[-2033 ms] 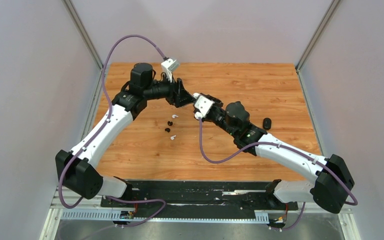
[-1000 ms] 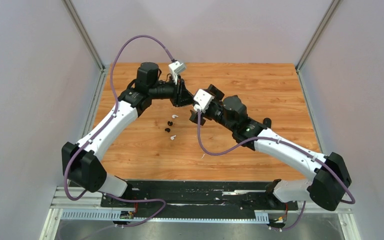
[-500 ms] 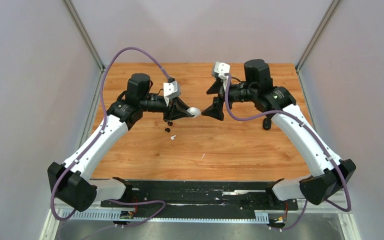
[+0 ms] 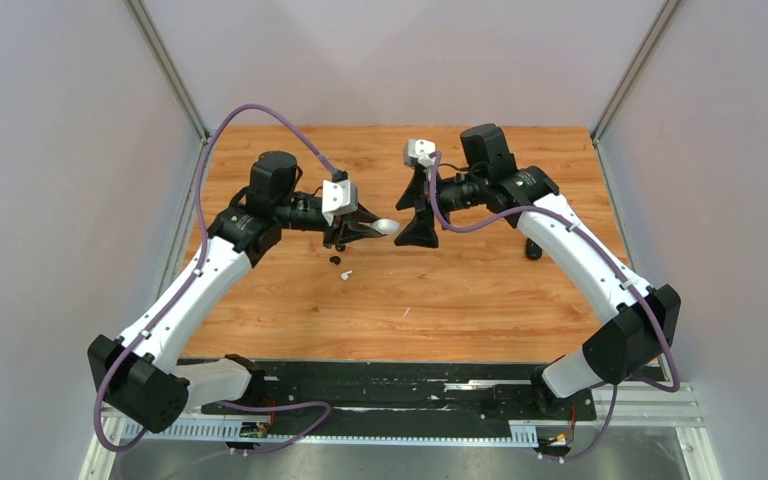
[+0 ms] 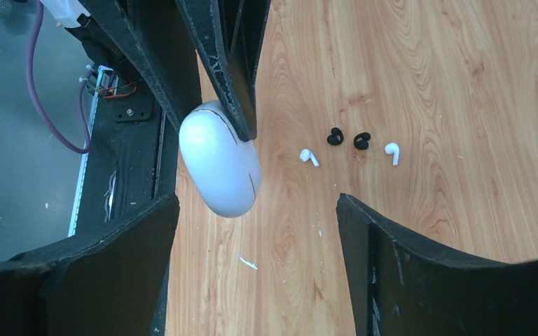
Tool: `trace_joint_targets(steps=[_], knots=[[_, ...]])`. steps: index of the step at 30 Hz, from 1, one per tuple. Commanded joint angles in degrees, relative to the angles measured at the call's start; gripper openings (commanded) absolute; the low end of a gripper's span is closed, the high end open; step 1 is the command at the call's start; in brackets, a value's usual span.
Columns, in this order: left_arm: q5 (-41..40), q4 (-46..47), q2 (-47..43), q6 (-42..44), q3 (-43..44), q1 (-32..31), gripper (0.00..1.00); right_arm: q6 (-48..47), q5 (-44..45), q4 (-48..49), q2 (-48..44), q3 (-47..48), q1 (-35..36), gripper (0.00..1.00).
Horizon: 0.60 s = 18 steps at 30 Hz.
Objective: Insert the wireless bluetooth earbuds into the charging case
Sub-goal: Open the charging case.
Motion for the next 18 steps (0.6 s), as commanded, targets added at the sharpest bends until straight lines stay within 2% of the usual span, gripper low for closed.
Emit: trace_joint_targets(steps=[1, 9, 13, 18], knots=[[1.33, 0.29, -1.49, 1.72, 1.6, -0.61, 0.0, 1.11, -0.12, 5.6, -0.14, -0.44, 0.81, 0.82], [1.45, 0.11, -2.35, 3.1, 1.28, -1.06, 0.0, 5.74, 7.35, 10.06, 1.26, 0.78, 0.59, 0.76], [1.68, -1.57, -2.4, 5.52, 1.55, -1.16, 0.0, 6.43, 8.26, 10.85, 1.01, 1.92, -0.15, 0.65], [1.61, -2.39, -1.81, 5.96, 1.88, -1.23, 0.0, 6.72, 7.87, 10.86, -0.07, 1.27, -0.55, 0.58]])
